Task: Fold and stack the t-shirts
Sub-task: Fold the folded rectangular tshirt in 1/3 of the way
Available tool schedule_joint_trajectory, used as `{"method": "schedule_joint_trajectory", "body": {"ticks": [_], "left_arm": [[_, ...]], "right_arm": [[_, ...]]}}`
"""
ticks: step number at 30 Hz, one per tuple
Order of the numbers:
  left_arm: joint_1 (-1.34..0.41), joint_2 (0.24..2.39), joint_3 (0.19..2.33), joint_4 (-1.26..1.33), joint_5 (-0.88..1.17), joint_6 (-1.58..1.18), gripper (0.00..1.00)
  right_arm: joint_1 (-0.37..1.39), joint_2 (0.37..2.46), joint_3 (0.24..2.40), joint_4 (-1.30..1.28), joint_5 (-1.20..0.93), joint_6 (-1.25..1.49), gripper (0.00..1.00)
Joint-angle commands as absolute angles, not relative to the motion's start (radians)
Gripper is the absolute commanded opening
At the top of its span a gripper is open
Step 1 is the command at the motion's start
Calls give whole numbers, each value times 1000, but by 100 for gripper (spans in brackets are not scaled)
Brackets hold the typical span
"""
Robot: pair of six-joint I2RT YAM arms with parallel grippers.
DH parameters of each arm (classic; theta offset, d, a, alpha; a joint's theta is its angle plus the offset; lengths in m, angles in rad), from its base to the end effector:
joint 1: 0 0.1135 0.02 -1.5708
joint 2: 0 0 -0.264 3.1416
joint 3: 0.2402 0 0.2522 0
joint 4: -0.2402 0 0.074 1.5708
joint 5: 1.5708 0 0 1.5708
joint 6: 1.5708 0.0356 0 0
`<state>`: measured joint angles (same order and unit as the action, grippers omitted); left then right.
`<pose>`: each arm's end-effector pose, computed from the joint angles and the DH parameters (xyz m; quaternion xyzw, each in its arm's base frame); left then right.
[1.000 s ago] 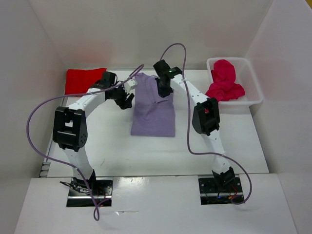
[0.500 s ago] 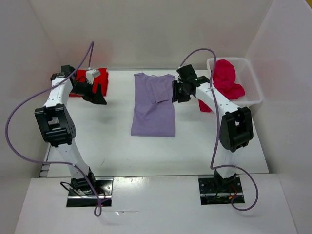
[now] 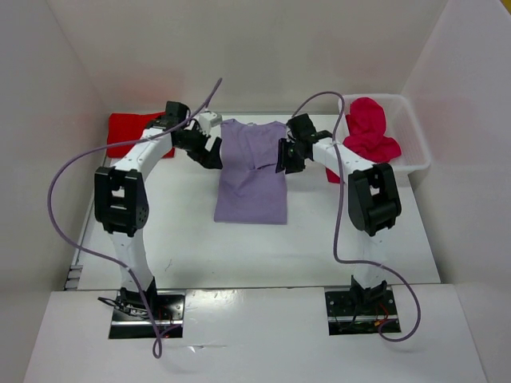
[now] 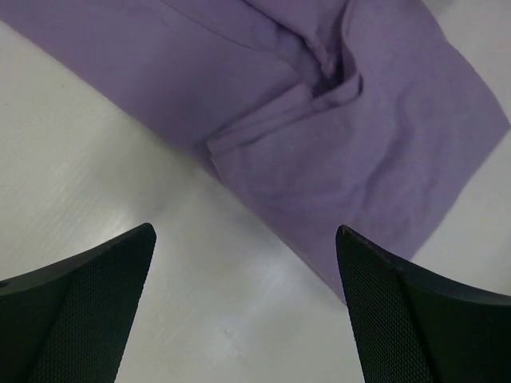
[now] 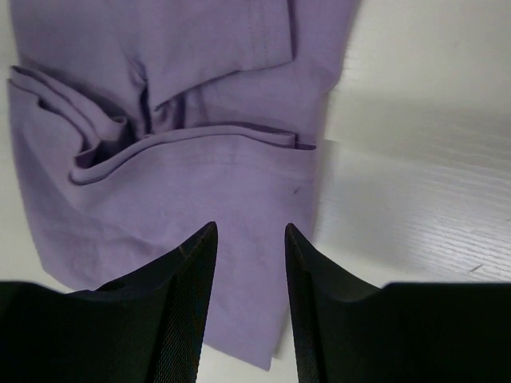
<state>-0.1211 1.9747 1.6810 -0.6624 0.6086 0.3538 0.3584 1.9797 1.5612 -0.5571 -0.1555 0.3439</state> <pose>0.4295 -0.0728 0.2585 0.3020 0.8625 -0.2502 0.3198 0.4048 0.1575 0.2206 -0.0297 0.9530 0.1703 0.2490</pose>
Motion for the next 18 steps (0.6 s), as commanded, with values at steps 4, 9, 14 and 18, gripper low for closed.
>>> {"method": "schedule_joint_trajectory", "body": {"ticks": [4,9,14,18], "left_arm": [[-184,2117,1713,-465,407,194,98],[-173,2175,1713,-431,407,164,94],[-207,2166,1678,-400,462,189,92],[-228,2166,1657,-387,462,189,82]], "right_arm": [[347,2039,1604,-492,-161,379,45],[347,2057,1605,-492,-143,379,45],[347,2068,1605,-492,-133,388,45],[347,2091,1605,-483,-133,388,45]]}}
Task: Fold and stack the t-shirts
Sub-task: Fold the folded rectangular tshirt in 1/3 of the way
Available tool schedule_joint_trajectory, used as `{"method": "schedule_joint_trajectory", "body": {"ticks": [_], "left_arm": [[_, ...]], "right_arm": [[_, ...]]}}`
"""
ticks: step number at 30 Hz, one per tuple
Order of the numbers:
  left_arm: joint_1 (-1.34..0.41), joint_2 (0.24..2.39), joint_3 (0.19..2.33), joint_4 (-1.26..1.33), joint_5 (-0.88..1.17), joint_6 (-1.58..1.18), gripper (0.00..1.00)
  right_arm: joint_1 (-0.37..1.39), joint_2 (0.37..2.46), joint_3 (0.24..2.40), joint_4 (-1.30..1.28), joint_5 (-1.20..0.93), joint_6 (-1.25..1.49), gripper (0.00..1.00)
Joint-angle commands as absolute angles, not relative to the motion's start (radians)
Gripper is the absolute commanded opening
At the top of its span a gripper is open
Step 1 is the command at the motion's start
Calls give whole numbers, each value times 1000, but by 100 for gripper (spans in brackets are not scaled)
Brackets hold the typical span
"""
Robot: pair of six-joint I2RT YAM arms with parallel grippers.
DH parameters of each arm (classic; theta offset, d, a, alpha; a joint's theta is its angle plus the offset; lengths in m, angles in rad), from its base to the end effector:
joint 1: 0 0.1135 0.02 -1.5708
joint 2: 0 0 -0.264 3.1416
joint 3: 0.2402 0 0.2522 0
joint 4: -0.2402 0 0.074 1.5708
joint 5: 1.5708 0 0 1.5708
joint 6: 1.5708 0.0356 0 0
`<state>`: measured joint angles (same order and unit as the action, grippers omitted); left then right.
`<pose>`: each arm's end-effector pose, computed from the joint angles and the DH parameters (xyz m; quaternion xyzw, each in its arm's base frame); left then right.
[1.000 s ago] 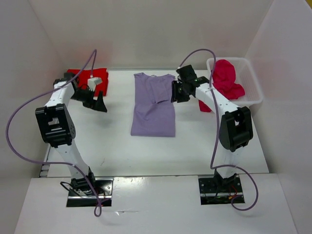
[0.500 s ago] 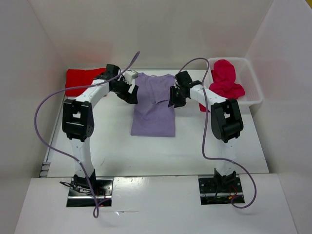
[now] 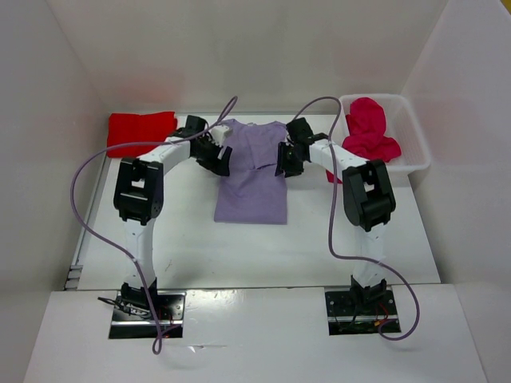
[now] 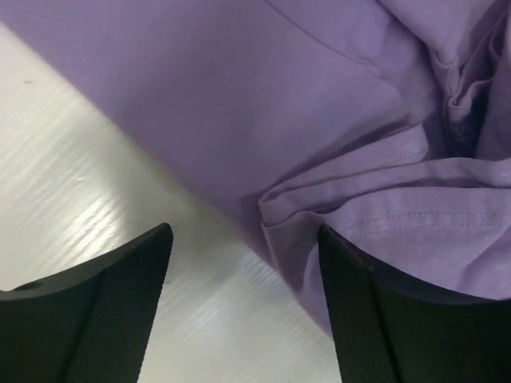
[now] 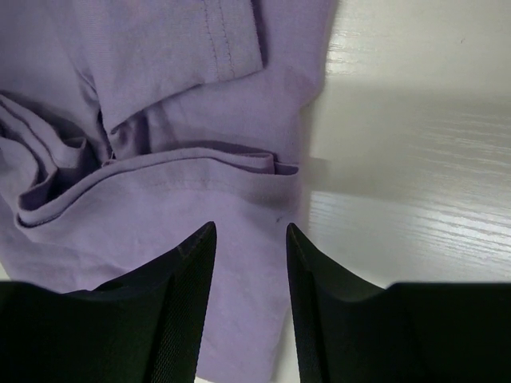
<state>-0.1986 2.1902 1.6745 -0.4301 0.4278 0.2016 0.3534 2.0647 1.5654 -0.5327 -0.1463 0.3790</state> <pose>0.4659 -0.1088 0.1736 0.2488 0.8984 -0.2015 0.3007 0.4157 0.1589 0.1876 -0.0071 0.9615 0.1608 0.2226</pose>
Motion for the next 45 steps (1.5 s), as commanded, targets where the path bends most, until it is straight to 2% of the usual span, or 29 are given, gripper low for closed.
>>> {"method": "schedule_joint_trajectory", "body": {"ticks": [1,4,6,10,11,13,16,17,19,20,23,30,33,34,35,36,37,39,42,45], "left_arm": [[-229,2166,1643,-387,447,189,80],[-238,2175,1634,-373,437,179,72],[-238,2175,1634,-373,428,170,63],[-247,2175,1643,-373,428,152,41],[-256,2175,1652,-373,428,152,31],[-256,2165,1652,-383,414,141,22],[-256,2117,1640,-383,391,132,18],[-256,2117,1640,-373,376,132,18],[-256,2085,1628,-347,336,111,16],[-256,2076,1608,-333,325,110,15],[-256,2051,1562,-288,281,66,14],[-256,2005,1480,-224,213,-6,14],[-256,1994,1459,-204,183,-31,19],[-256,1994,1459,-204,183,-31,25],[-256,1994,1459,-204,217,-22,53],[-256,1994,1459,-204,241,-21,64],[-256,1994,1450,-215,262,-8,71],[-256,1985,1450,-224,293,-8,78],[-256,1974,1468,-224,304,-8,78],[-256,1974,1477,-224,350,-17,72]], "right_arm": [[347,2091,1605,-483,-133,388,46],[347,2114,1605,-483,-133,388,47],[337,2123,1605,-483,-133,388,47],[337,2123,1594,-474,-124,388,47],[337,2123,1582,-465,-124,388,47],[337,2123,1571,-465,-124,388,47],[327,2102,1542,-439,-115,388,32],[327,2102,1533,-430,-115,388,17],[327,2102,1532,-430,-115,388,4],[327,2102,1523,-420,-115,388,0],[318,2092,1514,-420,-106,388,0],[318,2092,1505,-410,-95,388,0],[308,2092,1505,-410,-104,388,0],[308,2083,1505,-410,-104,388,0],[308,2083,1505,-399,-104,388,1],[308,2083,1505,-399,-116,388,7],[308,2083,1505,-399,-117,388,20],[308,2083,1505,-399,-130,388,25],[308,2083,1494,-399,-140,388,25],[308,2083,1494,-399,-149,388,25]]}}
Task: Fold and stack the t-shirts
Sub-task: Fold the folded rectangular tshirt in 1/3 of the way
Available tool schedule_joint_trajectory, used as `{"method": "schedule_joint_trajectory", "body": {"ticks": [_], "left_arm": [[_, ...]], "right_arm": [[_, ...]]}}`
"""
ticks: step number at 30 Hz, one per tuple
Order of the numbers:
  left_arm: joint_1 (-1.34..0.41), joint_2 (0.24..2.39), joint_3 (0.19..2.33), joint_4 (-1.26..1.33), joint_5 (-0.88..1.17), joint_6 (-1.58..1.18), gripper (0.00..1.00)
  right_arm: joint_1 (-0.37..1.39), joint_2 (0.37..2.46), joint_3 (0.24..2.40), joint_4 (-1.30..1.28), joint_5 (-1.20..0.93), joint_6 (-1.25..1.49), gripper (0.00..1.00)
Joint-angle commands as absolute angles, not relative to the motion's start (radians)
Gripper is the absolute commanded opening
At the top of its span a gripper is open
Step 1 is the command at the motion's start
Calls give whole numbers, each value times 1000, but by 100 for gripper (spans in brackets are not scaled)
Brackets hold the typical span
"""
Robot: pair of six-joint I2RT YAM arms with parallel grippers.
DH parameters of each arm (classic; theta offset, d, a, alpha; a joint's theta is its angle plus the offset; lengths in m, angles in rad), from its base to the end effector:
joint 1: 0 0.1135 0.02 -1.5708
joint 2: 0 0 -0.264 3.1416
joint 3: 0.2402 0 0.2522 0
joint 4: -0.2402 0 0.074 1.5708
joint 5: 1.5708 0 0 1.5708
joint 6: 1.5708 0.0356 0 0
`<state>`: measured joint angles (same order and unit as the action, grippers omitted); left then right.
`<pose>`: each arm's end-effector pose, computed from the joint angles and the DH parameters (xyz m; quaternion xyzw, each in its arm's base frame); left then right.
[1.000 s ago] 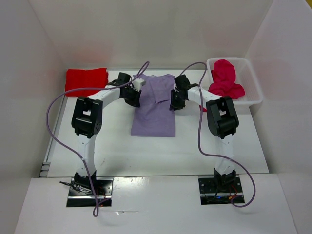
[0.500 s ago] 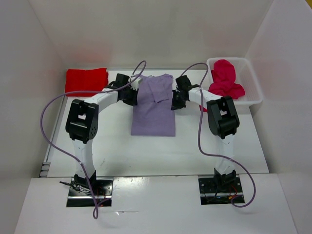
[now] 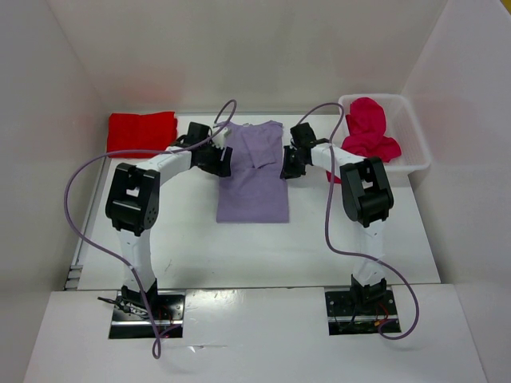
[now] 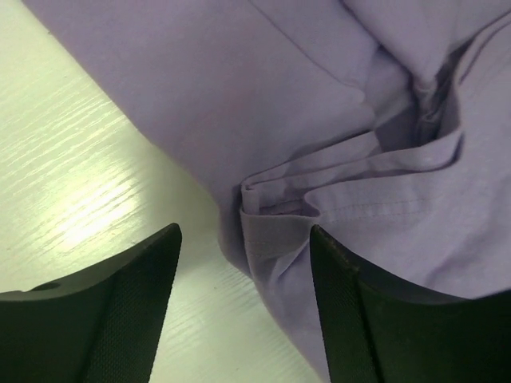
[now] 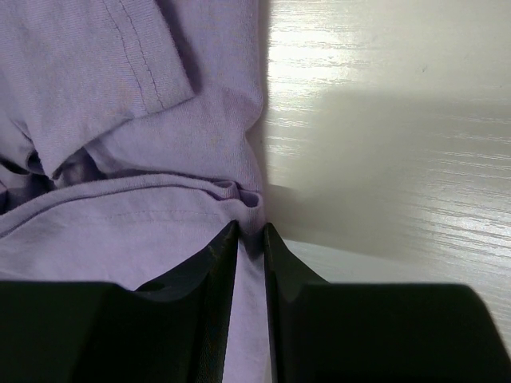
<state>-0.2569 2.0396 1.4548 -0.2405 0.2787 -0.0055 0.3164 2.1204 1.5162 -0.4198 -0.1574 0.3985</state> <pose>0.4328 -0.1238 0.1843 0.1658 0.9087 -0.1754 0.3406 0.4262 0.1454 0.1556 0.0182 0.9599 0.1651 0.2257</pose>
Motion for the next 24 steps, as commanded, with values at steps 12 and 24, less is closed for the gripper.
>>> {"method": "schedule_joint_trajectory", "body": {"ticks": [12,24], "left_arm": [[-265,1983,1477,-224,350,18,41],[-275,2022,1500,-275,374,49,18]], "right_arm": [[308,2074,1485,-399,-149,388,25],[308,2065,1485,-399,-149,388,25]]}}
